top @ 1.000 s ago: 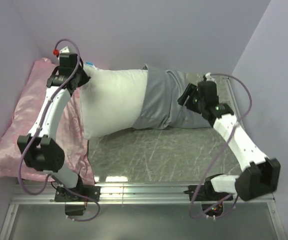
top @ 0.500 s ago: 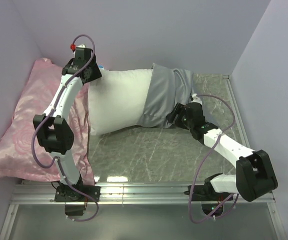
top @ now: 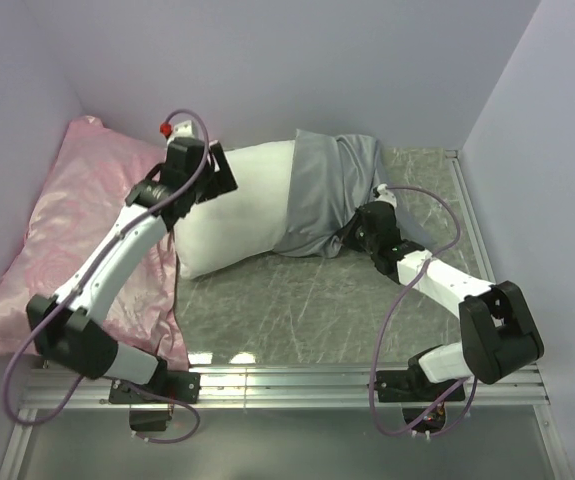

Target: Remove the pillowcase from the pillow

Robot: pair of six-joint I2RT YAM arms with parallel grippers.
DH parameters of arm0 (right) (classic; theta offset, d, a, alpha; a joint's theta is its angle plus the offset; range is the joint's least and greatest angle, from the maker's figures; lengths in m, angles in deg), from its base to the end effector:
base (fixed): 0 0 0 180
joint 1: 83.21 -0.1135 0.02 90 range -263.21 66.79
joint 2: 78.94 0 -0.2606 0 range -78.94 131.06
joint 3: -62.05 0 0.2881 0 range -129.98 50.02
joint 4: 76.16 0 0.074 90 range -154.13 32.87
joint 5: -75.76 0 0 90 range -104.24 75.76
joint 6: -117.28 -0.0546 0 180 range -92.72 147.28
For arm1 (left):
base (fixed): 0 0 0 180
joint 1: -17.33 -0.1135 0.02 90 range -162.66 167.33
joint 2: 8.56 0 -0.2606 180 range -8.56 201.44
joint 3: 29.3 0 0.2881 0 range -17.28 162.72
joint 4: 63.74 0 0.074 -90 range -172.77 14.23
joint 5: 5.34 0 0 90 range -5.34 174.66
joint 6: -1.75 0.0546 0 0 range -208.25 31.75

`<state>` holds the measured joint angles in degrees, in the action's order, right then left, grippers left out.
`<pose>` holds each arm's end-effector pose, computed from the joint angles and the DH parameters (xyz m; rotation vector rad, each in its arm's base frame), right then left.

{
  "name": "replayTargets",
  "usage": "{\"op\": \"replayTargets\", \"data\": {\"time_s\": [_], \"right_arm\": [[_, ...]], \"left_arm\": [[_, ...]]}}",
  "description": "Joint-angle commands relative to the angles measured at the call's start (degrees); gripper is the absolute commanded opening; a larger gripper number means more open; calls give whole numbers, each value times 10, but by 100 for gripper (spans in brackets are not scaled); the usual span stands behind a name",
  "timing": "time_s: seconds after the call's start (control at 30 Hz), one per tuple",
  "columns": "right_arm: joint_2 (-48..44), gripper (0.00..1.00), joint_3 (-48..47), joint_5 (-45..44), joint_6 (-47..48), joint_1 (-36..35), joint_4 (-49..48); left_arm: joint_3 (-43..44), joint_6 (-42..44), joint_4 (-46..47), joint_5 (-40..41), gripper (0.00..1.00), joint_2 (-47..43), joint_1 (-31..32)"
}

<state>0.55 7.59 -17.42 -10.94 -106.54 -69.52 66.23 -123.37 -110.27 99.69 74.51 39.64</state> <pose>0.3161 0.1330 0.1804 0.3155 2.1542 0.5697 0.3522 -0.1292 0.3634 -0.3899 2.1220 -0.3000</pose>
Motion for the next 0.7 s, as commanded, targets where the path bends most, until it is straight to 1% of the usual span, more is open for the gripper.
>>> {"op": "replayTargets", "data": {"time_s": [0.0,0.07,0.13,0.17,0.3,0.33,0.37,0.43,0.47,0.5,0.57,0.63,0.67], "right_arm": [[-8,0,-34,-25,5,-8,5],[-13,0,-40,-29,9,-10,18],[-20,0,-43,-37,13,-9,26],[-21,0,-47,-38,15,-9,34],[-25,0,-59,-36,17,-9,49],[-25,0,-61,-35,19,-10,49],[-23,0,-70,-37,20,-9,50],[-19,0,-82,-38,24,-10,69],[-19,0,-90,-41,26,-10,77],[-19,0,-97,-42,25,-9,85],[-27,0,-124,-52,31,-8,120],[-46,0,-143,-52,37,-9,150],[-49,0,-176,-56,40,-8,168]], "left_arm": [[-62,-48,42,63,92,-52,48],[-91,-39,46,80,94,-52,78],[-102,-36,44,68,94,-39,92],[-114,-25,52,71,99,-35,113],[-111,-15,27,117,99,0,166],[-109,-14,20,144,99,7,180],[-111,-20,6,162,99,8,211],[-122,-12,4,193,99,15,245],[-124,-2,-14,229,99,23,272],[-118,-6,-41,255,99,36,283],[-103,-14,-63,320,99,74,315],[-94,-4,-72,337,99,91,329],[-92,2,-69,340,99,93,336]]}}
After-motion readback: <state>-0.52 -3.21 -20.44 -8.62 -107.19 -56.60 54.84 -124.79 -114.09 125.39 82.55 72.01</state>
